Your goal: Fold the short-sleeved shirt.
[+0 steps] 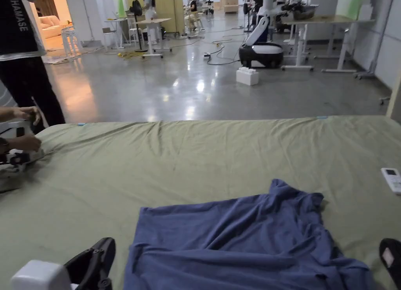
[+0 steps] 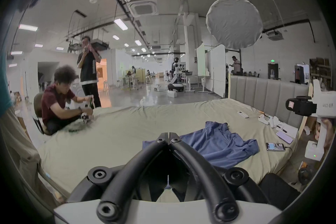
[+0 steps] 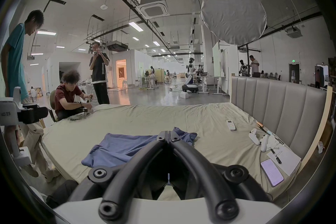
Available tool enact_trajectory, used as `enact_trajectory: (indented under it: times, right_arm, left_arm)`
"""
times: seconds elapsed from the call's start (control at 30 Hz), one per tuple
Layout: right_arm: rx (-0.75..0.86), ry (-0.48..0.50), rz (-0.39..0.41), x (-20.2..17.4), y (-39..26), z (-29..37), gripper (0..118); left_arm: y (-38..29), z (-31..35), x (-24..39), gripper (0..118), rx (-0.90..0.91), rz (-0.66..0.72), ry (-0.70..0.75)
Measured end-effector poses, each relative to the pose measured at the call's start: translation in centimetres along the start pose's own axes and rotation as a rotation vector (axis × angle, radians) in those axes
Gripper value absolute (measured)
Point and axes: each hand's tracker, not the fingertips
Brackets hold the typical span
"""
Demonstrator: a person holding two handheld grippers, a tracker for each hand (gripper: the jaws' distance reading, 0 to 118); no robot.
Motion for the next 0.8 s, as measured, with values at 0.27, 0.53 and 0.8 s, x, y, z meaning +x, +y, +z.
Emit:
enact_trajectory:
  times: [0.27,0.53,0.8]
  right_arm:
    - [-0.102,0.012,-0.035,0.7,-2.5,-1.1,0]
    - [-0.234,-0.02,-0.074,1.8,-5.6,-2.0,0]
    - [-0.321,-0.067,-0.122,3.7,-7.8,-2.8,0]
  left_arm:
    - [-8.9,-9.0,-5.1,61,-0.297,0.214,-0.021]
    - [-16.9,-19.4,-7.6,65,-0.599,0.272,0.033]
    - [-16.6,-23.3,-6.7,25,-0.732,0.173,0.003]
